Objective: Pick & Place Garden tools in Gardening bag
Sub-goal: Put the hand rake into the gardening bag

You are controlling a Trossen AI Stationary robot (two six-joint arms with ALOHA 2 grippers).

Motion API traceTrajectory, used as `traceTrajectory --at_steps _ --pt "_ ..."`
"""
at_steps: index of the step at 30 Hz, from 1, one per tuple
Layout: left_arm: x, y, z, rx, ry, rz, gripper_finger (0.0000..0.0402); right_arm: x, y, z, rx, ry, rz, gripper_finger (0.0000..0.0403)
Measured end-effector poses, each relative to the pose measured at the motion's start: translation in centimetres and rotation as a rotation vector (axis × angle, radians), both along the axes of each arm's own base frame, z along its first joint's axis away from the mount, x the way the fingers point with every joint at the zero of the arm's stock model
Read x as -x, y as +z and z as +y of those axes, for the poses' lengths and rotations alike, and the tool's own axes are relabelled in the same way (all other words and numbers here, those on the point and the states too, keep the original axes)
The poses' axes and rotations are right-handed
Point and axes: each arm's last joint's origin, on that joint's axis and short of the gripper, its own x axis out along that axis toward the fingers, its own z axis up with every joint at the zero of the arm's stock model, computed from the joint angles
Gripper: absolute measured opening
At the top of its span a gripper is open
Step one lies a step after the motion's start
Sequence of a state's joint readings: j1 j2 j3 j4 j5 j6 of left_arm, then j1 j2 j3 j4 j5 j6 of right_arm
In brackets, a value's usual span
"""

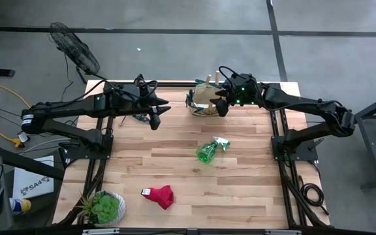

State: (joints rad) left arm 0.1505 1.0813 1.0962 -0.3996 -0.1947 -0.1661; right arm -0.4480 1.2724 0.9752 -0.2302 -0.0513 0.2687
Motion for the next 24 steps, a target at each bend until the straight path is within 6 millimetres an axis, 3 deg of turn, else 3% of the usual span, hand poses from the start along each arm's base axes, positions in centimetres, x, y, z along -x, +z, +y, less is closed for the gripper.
traceTrajectory --at_steps 13,24 --pt "0.0 0.0 0.0 0.0 0.001 0.0 0.0116 -0.02 0.01 0.03 0.007 0.009 0.002 0.0056" --pt "0.01 0.0 0.03 -0.004 0.009 0.001 0.0116 -0.05 0.01 0.1 -0.009 0.026 -0.005 0.0015"
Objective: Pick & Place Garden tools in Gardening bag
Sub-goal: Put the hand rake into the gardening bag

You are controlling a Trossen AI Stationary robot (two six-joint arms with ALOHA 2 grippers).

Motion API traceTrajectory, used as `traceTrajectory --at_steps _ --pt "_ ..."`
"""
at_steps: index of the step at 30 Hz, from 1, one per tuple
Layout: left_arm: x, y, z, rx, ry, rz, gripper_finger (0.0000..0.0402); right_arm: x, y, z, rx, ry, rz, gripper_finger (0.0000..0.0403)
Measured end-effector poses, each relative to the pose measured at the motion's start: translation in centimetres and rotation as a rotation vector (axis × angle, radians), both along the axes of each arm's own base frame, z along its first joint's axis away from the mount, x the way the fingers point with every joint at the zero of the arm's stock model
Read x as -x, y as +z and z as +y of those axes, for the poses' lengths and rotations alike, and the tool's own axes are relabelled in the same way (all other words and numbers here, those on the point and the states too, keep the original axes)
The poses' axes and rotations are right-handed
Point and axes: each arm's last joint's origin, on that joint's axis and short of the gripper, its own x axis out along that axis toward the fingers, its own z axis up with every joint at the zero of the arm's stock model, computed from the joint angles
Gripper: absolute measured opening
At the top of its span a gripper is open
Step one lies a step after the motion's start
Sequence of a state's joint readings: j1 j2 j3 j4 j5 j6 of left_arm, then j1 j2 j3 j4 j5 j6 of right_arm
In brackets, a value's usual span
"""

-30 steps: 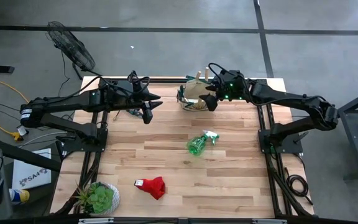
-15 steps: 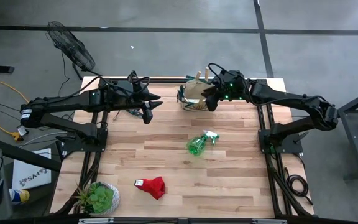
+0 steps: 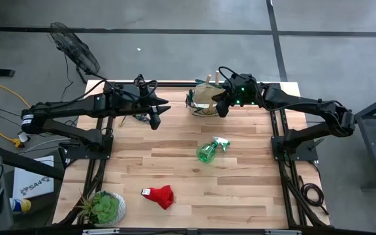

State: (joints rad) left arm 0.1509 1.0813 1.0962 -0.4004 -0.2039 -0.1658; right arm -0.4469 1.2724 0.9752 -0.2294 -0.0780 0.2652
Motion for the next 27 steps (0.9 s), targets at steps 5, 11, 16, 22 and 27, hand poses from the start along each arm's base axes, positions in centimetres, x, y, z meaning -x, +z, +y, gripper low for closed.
traceTrajectory --at_steps 5,11,16,22,27 --pt "0.0 0.0 0.0 0.0 0.0 0.001 0.0116 0.0 0.0 0.0 -0.002 -0.001 -0.002 0.0003" --pt "0.0 -0.1 0.0 0.001 0.0 0.007 0.0116 0.0 0.0 0.0 -0.006 0.0 -0.005 0.0003" --pt "0.0 -0.1 0.0 0.002 0.0 0.014 0.0116 0.2 0.6 0.1 -0.004 -0.007 -0.042 0.0003" --pt "0.0 -0.1 0.0 0.002 0.0 0.014 0.0116 0.6 1.4 0.5 -0.01 0.025 -0.077 0.0003" --pt "0.1 -0.1 0.0 -0.004 0.014 0.014 0.0116 0.3 0.7 1.3 -0.045 0.071 -0.028 0.0003"
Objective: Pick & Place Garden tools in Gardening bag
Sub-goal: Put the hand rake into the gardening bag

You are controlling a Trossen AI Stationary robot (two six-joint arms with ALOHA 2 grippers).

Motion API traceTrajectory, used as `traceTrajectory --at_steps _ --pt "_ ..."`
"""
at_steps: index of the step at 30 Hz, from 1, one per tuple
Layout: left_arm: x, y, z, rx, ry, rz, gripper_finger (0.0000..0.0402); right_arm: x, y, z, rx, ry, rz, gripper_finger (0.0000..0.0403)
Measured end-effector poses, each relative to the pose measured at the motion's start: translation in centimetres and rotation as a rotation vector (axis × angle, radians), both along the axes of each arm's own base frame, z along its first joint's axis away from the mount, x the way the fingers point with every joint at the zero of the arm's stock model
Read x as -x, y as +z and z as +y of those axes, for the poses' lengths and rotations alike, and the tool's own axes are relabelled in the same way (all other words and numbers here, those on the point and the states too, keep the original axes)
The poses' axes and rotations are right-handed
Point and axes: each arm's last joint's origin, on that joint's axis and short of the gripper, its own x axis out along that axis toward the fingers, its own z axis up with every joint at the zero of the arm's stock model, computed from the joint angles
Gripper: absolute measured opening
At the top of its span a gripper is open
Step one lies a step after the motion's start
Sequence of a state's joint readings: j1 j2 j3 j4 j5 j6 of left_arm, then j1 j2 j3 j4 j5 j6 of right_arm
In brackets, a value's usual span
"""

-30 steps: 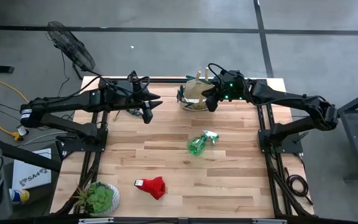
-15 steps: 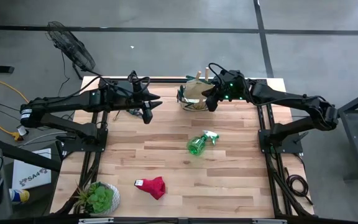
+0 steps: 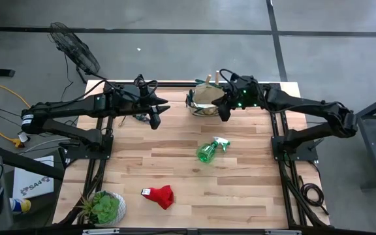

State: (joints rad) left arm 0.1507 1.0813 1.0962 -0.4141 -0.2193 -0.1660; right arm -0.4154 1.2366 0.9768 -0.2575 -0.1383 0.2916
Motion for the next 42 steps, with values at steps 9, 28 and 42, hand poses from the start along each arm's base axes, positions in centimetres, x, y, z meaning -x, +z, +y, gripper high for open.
traceTrajectory --at_steps 9,28,42 --pt "0.0 0.0 0.0 -0.003 0.008 0.0 0.0116 -0.6 -0.8 1.8 -0.01 0.082 0.054 0.0003" --pt "0.0 0.0 0.0 -0.004 0.01 0.0 0.0116 0.0 -0.8 1.2 -0.033 0.009 0.061 0.0003" --pt "0.0 0.0 0.0 0.002 0.012 -0.003 0.0116 -1.3 -1.6 2.5 -0.005 0.079 0.085 0.0003"
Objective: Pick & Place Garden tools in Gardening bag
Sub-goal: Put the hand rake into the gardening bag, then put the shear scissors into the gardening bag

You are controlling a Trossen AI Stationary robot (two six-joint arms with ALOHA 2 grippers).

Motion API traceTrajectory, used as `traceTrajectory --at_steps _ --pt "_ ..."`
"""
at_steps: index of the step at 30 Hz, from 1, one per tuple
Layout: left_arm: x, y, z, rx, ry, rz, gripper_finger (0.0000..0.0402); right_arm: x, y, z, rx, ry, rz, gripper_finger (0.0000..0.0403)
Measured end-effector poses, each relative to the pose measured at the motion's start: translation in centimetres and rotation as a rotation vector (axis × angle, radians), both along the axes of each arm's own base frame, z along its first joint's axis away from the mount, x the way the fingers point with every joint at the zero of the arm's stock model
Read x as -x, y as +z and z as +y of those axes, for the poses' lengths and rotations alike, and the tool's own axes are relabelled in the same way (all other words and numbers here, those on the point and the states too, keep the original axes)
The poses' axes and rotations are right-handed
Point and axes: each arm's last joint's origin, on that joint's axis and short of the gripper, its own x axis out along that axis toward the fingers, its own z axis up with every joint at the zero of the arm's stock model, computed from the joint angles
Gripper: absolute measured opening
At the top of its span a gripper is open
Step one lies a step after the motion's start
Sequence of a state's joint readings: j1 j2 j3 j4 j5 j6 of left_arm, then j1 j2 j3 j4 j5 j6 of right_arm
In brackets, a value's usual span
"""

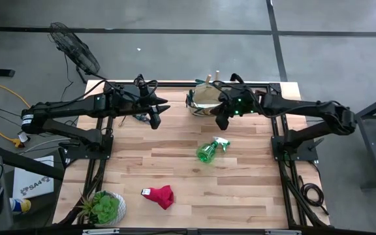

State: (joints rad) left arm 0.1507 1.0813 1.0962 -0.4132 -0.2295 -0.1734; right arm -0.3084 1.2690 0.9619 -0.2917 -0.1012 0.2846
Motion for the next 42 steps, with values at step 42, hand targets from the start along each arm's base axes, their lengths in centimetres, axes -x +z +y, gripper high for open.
traceTrajectory --at_steps 42 --pt "0.6 -0.9 0.6 0.059 0.167 0.068 0.0116 0.3 1.1 -3.4 0.063 -0.294 -0.132 0.0003"
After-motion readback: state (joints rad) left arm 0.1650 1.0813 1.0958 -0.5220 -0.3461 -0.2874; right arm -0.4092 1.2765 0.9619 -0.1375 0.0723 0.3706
